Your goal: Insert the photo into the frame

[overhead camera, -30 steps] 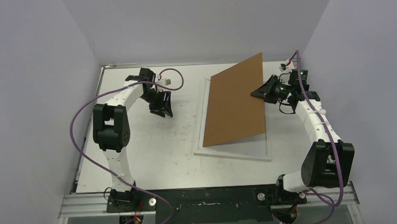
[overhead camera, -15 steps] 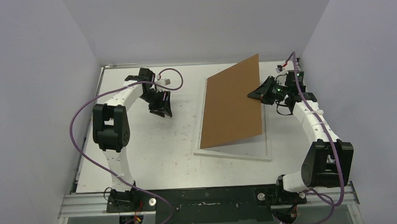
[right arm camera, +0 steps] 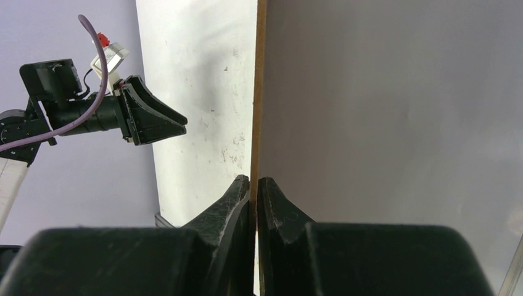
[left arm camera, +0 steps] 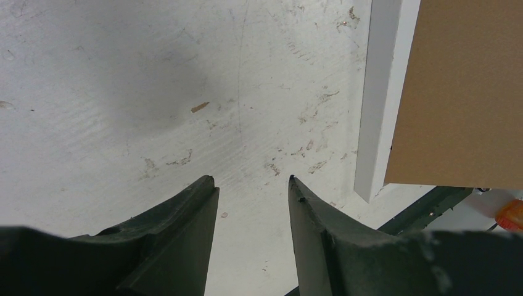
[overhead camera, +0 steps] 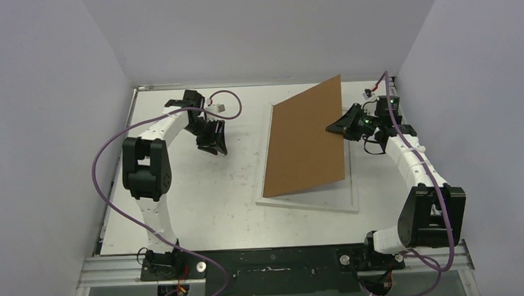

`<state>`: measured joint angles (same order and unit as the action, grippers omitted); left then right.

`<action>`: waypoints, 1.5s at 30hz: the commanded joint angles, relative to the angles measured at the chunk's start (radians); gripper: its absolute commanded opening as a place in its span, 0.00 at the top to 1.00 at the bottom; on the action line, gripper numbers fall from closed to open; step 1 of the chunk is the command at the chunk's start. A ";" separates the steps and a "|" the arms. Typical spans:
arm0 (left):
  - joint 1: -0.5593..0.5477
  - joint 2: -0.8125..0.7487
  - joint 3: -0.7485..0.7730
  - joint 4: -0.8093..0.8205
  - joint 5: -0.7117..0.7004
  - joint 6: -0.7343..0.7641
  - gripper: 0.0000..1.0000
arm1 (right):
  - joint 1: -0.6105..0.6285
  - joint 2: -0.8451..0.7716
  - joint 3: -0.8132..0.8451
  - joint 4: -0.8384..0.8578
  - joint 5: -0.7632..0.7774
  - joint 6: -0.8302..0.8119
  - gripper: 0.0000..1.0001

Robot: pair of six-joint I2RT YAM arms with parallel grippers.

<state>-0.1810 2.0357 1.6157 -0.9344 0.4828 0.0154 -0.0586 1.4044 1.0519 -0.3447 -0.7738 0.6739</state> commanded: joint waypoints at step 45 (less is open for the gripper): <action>0.012 -0.031 0.012 0.016 0.025 0.021 0.57 | 0.101 0.072 0.133 -0.260 0.348 -0.248 0.36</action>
<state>-0.1757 2.0357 1.6142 -0.9348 0.4835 0.0231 0.0029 1.4681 1.1141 -0.5819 -0.5129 0.4698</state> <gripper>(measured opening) 0.436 0.623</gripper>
